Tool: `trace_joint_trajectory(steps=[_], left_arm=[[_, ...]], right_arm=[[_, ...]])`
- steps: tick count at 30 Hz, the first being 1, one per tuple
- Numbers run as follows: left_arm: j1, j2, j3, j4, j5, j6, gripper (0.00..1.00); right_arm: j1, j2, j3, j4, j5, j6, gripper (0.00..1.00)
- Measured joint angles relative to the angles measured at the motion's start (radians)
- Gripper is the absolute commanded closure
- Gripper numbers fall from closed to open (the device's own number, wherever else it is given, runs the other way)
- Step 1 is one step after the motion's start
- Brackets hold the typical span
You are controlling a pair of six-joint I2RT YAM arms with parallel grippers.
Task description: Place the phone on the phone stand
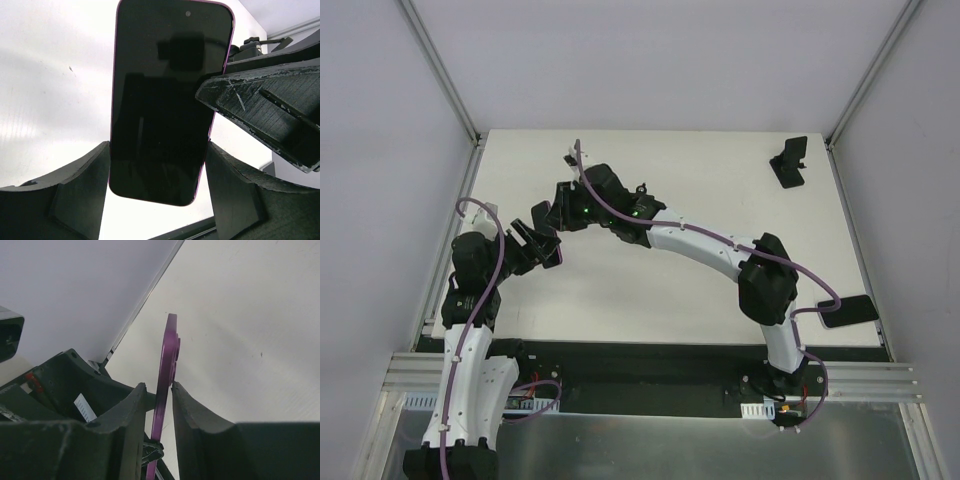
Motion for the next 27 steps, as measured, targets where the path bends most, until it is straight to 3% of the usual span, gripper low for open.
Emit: trace_joint_trajectory(steps=[2, 7, 10, 11, 13, 15, 18, 24, 27], left_arm=[[0.0, 0.007, 0.0, 0.0, 0.007, 0.0, 1.0], [0.0, 0.018, 0.0, 0.001, 0.016, 0.0, 1.0], [-0.004, 0.027, 0.001, 0.001, 0.019, 0.001, 1.0], [-0.005, 0.031, 0.002, 0.001, 0.021, 0.001, 0.96], [-0.005, 0.044, 0.006, 0.0, 0.032, 0.006, 0.59], [-0.003, 0.06, 0.012, -0.002, 0.065, 0.023, 0.35], [-0.003, 0.092, 0.023, 0.003, 0.156, 0.057, 0.17], [-0.006, 0.132, 0.085, 0.034, 0.451, 0.12, 0.27], [-0.006, 0.103, 0.119, 0.068, 0.526, 0.14, 0.19]], right_arm=[[0.002, 0.0, 0.0, 0.0, 0.0, -0.001, 0.75], [0.003, 0.0, 0.0, -0.003, 0.0, -0.005, 0.99], [0.004, 0.0, 0.0, -0.003, 0.002, -0.018, 0.99], [0.004, 0.0, -0.001, -0.005, 0.001, -0.021, 0.99], [0.003, -0.001, -0.005, -0.005, -0.002, -0.032, 0.99], [-0.001, -0.012, -0.026, 0.009, -0.016, -0.049, 0.99], [-0.019, -0.063, -0.1, 0.046, -0.061, -0.071, 0.99], [-0.129, -0.209, -0.28, 0.123, -0.238, -0.124, 0.99], [-0.197, -0.294, -0.377, 0.139, -0.32, -0.157, 0.99]])
